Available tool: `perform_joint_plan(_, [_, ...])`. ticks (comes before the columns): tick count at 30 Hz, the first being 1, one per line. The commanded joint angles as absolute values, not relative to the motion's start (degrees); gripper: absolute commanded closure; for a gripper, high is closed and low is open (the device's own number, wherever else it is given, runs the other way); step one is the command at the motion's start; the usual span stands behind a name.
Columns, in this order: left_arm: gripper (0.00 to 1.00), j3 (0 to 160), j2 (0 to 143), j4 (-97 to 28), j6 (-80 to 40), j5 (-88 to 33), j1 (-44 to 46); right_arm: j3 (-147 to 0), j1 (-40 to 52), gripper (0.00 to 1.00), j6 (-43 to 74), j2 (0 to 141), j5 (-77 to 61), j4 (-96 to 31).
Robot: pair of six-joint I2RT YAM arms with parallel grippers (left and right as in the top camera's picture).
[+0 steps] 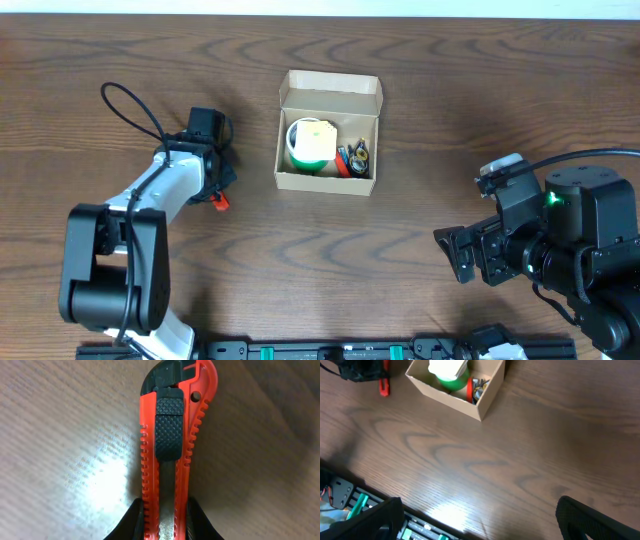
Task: Pack container
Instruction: 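Move the left gripper to the red box cutter and grasp it, then carry the box cutter into the box and release it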
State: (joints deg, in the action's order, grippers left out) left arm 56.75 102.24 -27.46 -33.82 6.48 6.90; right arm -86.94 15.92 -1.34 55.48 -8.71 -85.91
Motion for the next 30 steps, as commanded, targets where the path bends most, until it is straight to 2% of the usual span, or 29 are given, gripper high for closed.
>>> perform_joint_plan(1, [0.94, 60.4, 95.9, -28.7, -25.2, 5.3, 7.1, -87.0, 15.7, 0.01, -2.2, 55.5, -8.3, -86.0])
perform_joint_plan(6, [0.94, 64.1, 86.3, -28.4, -3.6, -5.9, 9.3, -87.0, 15.7, 0.01, -2.2, 55.5, -8.4, -86.0])
perform_joint_plan(10, [0.94, 65.0, 80.3, -28.3, 19.3, -22.6, 12.6, -87.0, 15.7, 0.01, -2.2, 55.5, -8.4, -86.0])
perform_joint_plan(13, [0.94, 65.0, 78.8, -28.4, 31.8, -27.2, 15.8, -87.0, 15.7, 0.01, -2.2, 55.5, -8.4, -86.0])
perform_joint_plan(19, [0.94, 65.0, 80.4, -27.9, 48.2, -25.3, 22.5, -87.0, 15.7, 0.01, -2.2, 55.5, -8.4, -86.0])
perform_joint_plan(26, [0.94, 65.0, 85.4, -23.7, 59.6, -16.1, 30.3, -87.0, 15.7, 0.01, -2.2, 55.5, -8.4, -86.0])
perform_joint_plan(30, [0.94, 65.0, 88.8, -22.0, 60.8, -10.0, 32.7, -87.0, 15.7, 0.01, -2.2, 55.5, -8.4, -86.0])
